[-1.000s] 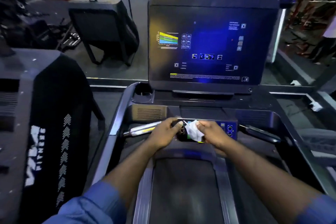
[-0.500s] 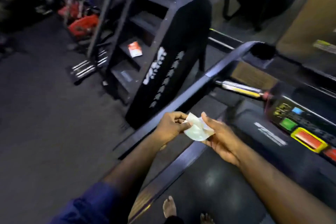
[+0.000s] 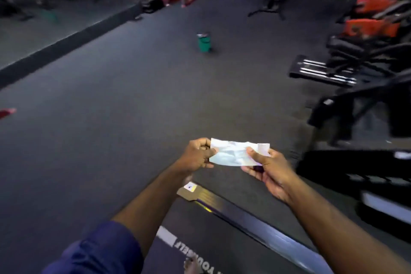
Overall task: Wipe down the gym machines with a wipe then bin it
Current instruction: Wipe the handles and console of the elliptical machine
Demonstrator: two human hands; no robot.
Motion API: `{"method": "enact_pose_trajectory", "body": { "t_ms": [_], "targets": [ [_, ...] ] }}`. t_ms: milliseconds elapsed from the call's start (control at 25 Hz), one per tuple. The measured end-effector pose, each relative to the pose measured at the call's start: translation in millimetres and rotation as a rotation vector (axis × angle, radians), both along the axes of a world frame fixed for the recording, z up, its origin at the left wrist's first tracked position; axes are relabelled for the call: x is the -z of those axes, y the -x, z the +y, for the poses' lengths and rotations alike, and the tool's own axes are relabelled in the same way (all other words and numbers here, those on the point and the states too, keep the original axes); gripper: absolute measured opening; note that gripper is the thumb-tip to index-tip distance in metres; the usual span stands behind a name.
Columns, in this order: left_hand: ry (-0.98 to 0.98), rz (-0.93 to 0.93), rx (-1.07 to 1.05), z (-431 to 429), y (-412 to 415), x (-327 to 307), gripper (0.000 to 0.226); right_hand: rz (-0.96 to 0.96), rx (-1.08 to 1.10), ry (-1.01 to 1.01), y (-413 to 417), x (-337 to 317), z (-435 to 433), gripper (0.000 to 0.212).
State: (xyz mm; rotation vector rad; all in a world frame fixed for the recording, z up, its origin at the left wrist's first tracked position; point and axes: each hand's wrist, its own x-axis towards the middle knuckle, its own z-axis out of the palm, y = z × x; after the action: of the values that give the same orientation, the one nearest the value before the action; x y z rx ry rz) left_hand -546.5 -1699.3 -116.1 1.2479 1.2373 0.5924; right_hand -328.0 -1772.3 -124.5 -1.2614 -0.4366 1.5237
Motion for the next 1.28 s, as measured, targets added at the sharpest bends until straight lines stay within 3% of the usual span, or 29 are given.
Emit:
{"method": "enact_pose_trajectory", "body": {
  "t_ms": [200, 360, 480, 640, 840, 920, 1040, 1120, 1280],
  "targets": [
    [0.076, -0.086, -0.364, 31.7, 188.5, 1.2, 0.005, -0.101, -0.226, -0.007, 177.2, 2.2, 98.0, 0.018],
    [0.068, -0.061, -0.522, 60.1, 274.6, -3.4, 0.021, -0.631, -0.298, -0.285, 291.0, -3.5, 164.5, 0.02],
    [0.055, -0.1, -0.619, 90.1, 309.2, -1.8, 0.009, -0.874, -0.457, -0.519, 360.2, -10.2, 202.9, 0.011],
    [0.057, -0.163, -0.791, 137.0, 361.1, -3.9, 0.011, -0.805, -0.752, -0.648, 435.3, 6.4, 264.1, 0.012],
    [0.135, -0.221, -0.875, 167.8, 428.6, -12.8, 0.036, -0.711, -0.919, -0.642, 507.9, 18.0, 324.0, 0.017],
    [0.176, -0.211, -0.871, 177.0, 463.5, -14.6, 0.044, -0.678, -0.98, -0.607, 543.2, 22.2, 347.7, 0.003],
    [0.157, -0.132, -0.921, 196.6, 516.4, -10.4, 0.041, -0.355, -1.023, -0.258, 592.7, 25.8, 381.3, 0.018],
    [0.106, -0.099, -1.013, 216.7, 550.9, -4.0, 0.032, -0.137, -0.94, -0.012, 610.8, 23.2, 404.6, 0.023],
    [0.086, -0.106, -1.01, 285.5, 599.6, 8.8, 0.033, -0.034, -0.729, 0.127, 617.9, 33.6, 468.4, 0.02]
  ]
}}
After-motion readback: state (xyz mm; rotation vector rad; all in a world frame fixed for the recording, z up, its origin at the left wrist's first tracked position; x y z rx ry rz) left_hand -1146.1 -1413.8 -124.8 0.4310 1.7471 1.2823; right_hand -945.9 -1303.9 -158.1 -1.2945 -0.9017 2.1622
